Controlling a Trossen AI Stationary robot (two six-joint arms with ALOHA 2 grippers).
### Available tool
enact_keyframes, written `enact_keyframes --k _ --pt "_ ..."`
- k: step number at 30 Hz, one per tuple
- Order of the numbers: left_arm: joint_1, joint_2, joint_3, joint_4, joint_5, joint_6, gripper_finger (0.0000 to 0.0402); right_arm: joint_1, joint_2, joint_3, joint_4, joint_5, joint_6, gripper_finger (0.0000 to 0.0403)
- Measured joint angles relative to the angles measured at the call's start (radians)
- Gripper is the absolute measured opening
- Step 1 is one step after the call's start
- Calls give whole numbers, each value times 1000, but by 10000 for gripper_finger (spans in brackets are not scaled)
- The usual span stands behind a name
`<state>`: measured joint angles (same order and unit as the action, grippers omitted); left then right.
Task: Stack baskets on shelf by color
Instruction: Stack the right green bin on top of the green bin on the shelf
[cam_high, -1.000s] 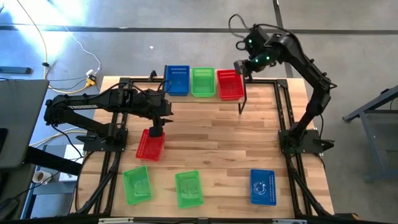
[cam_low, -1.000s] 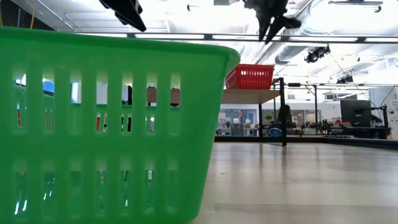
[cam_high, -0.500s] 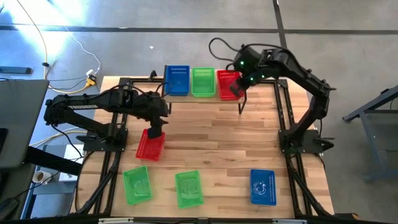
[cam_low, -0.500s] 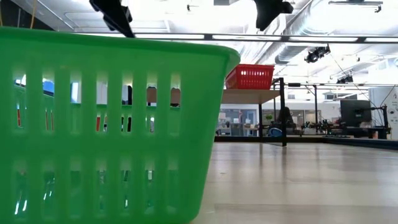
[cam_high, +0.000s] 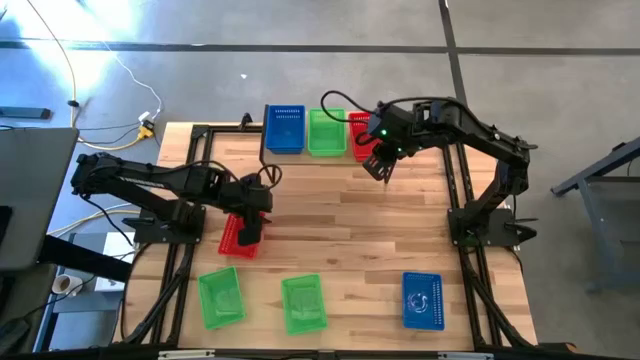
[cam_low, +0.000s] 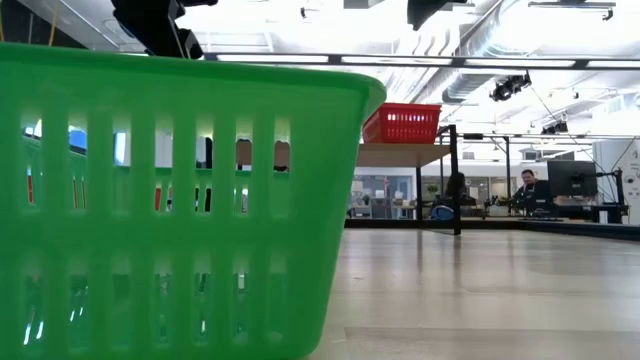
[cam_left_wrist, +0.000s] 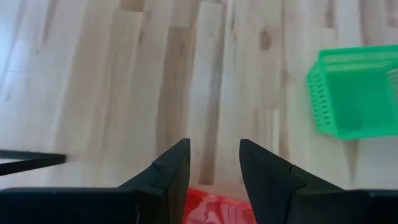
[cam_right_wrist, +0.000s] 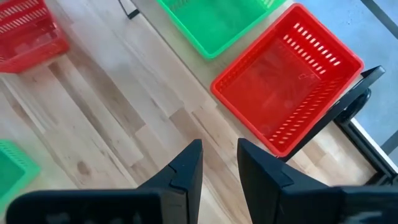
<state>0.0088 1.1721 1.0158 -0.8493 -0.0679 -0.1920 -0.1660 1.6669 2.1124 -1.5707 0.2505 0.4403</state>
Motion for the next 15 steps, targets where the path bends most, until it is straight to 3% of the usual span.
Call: enact_keyframes --k 15 --pt "-180 92 -7 174 0 -130 131 16 0 0 2 56 53 87"
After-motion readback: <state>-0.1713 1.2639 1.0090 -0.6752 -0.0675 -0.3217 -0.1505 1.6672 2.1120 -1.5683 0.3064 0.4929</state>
